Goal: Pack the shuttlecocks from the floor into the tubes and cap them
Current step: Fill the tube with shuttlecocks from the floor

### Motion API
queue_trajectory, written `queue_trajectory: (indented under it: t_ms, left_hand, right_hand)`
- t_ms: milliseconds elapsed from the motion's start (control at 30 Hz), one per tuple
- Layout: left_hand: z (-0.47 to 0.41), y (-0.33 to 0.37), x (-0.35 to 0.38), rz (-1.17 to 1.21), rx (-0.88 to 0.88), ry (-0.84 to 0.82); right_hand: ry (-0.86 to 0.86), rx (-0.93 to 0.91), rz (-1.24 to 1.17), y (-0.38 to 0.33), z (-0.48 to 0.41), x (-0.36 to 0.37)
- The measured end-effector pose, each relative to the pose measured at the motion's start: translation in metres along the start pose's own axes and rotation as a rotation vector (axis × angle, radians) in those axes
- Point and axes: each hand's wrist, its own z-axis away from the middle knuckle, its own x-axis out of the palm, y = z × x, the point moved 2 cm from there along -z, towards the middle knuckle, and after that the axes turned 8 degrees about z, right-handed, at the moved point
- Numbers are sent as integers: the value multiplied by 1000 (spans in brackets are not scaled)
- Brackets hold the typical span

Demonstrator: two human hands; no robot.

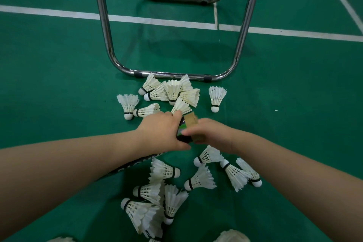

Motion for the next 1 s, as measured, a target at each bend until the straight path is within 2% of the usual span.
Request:
queue_trajectory:
  t_ms: [100,233,300,433,667,800,900,1000]
  left_hand:
    - [-4,-12,-7,26,-60,19]
    - [-4,-30,-5,49,-146,4]
    - [-5,-39,-1,58,-170,-3]
    - [-8,-49,1,76,-200,-13]
    - [-17,-62,0,110,-247,-23]
    - [-20,-66,3,137,-241,-16]
    - [-20,-71,4,141,-243,-16]
    - [-19,-79,3,155,-247,-4]
  right_hand:
    - [314,-106,-48,-13,-7,-12]
    - [590,-71,103,-12,-19,-38]
    - [612,3,206,-7,-29,-47]
    - [534,113,262,0,-49,-61]
    - [588,193,175,-11,-89,-67]
    - [515,205,154,-17,-111,-53]
    - [627,235,45,-11,-114,-57]
    - [817,88,37,-3,-100,-67]
